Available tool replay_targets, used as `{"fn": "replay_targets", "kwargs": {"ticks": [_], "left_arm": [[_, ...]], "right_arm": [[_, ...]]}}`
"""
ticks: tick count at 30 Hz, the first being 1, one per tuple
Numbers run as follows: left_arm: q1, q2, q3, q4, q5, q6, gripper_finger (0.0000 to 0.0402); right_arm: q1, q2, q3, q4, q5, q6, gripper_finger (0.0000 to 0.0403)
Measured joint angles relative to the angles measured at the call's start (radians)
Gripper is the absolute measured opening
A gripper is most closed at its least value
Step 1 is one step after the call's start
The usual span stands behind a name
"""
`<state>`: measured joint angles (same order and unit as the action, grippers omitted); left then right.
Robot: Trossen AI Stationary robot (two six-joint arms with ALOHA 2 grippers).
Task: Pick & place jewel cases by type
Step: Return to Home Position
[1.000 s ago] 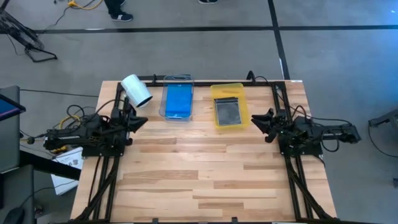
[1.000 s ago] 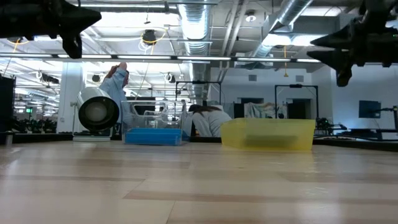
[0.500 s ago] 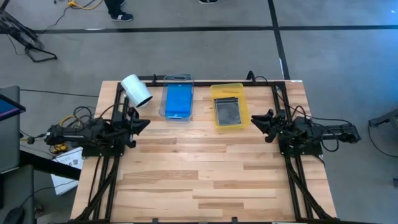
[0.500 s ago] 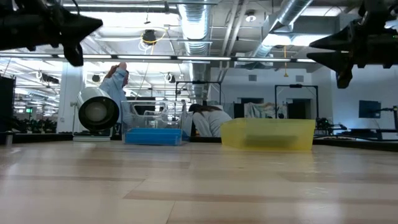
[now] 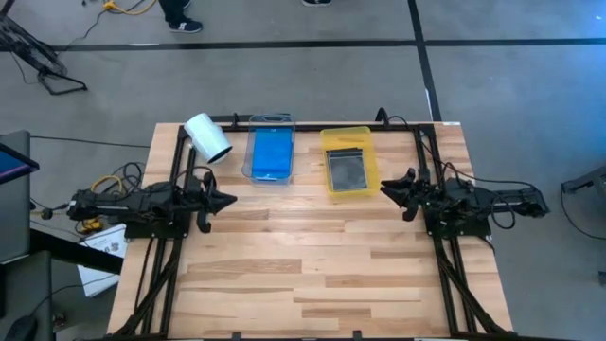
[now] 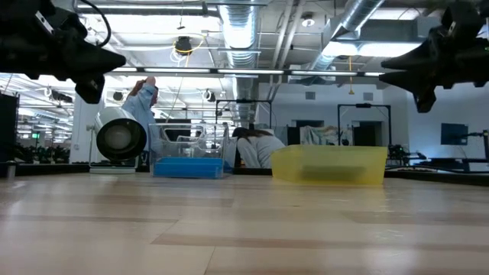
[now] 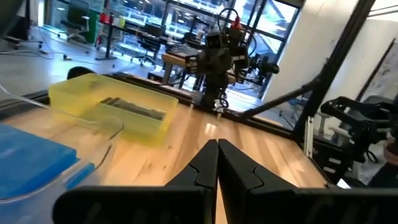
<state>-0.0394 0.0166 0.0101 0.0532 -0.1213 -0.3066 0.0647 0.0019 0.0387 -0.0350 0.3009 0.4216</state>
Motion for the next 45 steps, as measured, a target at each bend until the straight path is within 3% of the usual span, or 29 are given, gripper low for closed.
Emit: {"fn": "replay_targets", "kwargs": {"ticks": [7, 45], "left_arm": [[0.001, 0.000, -0.001, 0.007, -0.061, -0.057, 0.0000], [0.001, 0.000, -0.002, 0.007, -0.059, -0.043, 0.0000]], "right_arm": [[0.001, 0.000, 0.010, -0.033, -0.034, 0.023, 0.0122], [0.000, 0.004, 0.011, -0.040, -0.038, 0.016, 0.0123]]}}
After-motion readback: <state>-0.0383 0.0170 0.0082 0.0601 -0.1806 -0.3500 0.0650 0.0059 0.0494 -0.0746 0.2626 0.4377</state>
